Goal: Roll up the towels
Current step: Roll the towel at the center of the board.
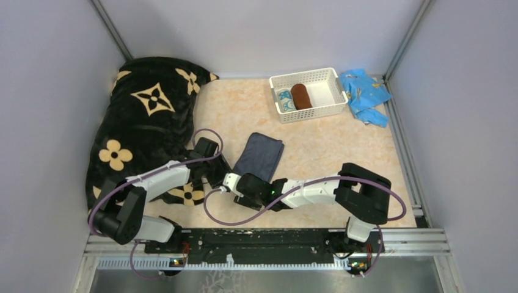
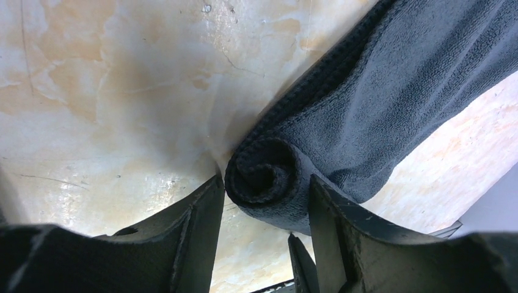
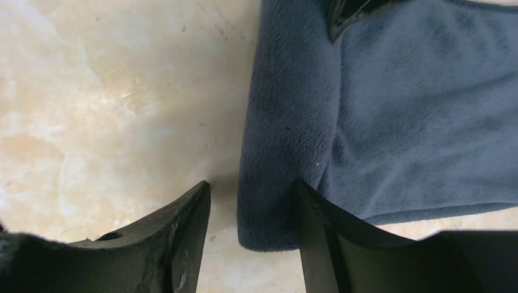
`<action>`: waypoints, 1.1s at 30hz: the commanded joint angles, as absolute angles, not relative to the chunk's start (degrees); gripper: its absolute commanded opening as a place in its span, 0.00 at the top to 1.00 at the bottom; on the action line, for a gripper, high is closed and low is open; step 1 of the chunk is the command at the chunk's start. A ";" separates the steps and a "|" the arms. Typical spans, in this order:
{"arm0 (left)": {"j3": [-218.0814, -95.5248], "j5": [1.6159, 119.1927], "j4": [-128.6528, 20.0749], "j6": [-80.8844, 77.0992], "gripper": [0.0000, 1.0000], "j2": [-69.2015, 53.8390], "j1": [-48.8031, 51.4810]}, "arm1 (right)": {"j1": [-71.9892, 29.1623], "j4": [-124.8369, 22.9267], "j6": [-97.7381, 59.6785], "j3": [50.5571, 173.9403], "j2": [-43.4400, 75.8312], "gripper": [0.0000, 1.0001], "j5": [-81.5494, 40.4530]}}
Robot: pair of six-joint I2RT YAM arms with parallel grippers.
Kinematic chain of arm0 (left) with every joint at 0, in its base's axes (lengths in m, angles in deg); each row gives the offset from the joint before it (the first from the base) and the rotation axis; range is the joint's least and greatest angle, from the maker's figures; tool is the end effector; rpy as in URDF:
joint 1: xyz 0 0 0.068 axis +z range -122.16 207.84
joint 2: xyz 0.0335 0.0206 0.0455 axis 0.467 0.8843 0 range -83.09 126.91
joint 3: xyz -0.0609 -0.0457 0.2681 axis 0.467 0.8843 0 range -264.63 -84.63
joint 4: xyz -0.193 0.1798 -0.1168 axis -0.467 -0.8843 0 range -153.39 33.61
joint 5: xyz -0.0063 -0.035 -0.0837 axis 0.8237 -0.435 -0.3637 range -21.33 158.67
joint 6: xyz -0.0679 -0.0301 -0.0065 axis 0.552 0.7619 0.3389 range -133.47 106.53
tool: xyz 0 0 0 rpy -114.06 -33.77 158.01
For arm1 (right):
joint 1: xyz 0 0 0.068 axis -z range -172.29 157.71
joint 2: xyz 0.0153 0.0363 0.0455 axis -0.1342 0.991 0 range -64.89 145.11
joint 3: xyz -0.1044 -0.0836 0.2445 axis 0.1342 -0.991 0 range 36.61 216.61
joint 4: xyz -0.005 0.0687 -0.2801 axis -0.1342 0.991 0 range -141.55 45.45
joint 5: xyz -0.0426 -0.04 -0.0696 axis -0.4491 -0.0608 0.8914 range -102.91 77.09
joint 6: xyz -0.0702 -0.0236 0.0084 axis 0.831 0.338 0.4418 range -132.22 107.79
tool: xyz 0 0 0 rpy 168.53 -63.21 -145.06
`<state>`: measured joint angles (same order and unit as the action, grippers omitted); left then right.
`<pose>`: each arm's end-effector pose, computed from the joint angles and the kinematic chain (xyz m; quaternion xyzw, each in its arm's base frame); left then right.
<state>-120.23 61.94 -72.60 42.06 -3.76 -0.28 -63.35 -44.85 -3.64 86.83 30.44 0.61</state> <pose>0.2412 -0.1372 0.1152 -0.2137 0.9403 -0.2148 0.1551 0.1321 0.3396 0.1249 -0.5713 0.7454 0.0734 0.3354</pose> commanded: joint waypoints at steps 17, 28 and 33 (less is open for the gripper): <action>-120.34 72.88 -84.93 38.31 0.19 -19.19 -0.11 | -54.93 -42.33 -11.92 89.03 30.38 0.94 -31.57; -115.36 64.92 -83.02 40.39 0.18 -26.61 -0.11 | -38.39 -54.83 -29.61 86.04 37.66 0.96 -59.37; -114.44 61.14 -75.98 40.95 0.18 -21.71 -0.15 | -32.84 -59.55 -35.86 84.61 41.96 0.96 -66.12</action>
<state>-114.89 65.49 -82.48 40.09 -24.92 -0.28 -36.08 -54.14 -28.92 86.42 38.97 -57.20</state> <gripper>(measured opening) 0.821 0.086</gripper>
